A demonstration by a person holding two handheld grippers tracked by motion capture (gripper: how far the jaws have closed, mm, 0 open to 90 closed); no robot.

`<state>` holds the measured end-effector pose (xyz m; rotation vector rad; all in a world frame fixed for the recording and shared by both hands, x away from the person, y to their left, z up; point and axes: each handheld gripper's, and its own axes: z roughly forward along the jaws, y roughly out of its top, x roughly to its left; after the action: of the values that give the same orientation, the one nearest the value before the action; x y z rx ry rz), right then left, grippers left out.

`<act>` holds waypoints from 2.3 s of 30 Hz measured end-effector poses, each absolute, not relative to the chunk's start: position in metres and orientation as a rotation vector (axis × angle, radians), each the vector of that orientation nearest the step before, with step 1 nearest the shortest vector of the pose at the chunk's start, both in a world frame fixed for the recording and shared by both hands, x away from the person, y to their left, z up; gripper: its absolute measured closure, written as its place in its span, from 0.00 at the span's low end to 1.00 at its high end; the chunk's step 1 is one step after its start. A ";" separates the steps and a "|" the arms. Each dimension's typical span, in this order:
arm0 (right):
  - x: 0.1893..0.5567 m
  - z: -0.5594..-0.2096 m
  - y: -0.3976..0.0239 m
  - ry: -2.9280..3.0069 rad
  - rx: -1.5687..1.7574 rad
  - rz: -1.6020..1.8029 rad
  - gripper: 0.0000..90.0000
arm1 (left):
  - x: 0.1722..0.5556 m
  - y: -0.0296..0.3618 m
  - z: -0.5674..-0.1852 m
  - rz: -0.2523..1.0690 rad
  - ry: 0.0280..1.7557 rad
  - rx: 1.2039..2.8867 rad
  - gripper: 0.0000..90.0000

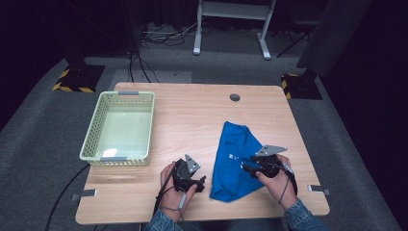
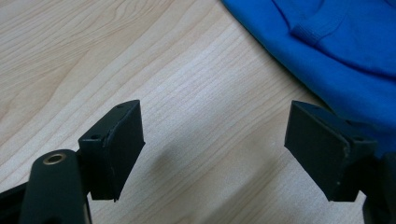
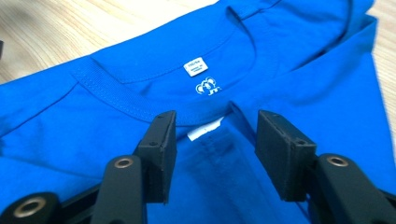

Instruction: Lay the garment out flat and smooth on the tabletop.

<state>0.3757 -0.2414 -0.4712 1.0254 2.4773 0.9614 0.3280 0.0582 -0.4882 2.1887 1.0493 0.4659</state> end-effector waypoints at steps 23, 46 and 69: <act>0.353 -0.460 -0.252 2.547 0.965 1.009 0.93 | 0.327 0.062 -0.484 0.480 1.062 2.167 0.21; 0.282 -0.443 -0.299 2.507 1.063 1.042 0.67 | 0.333 0.042 -0.482 0.465 1.008 2.177 0.21; 0.327 -0.441 -0.293 2.377 1.065 1.003 0.53 | 0.332 0.036 -0.478 0.458 0.975 2.178 0.21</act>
<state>0.3267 -0.2926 -0.4408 1.0648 2.3768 1.0032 0.3322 0.0364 -0.4776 2.1780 0.9747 0.4576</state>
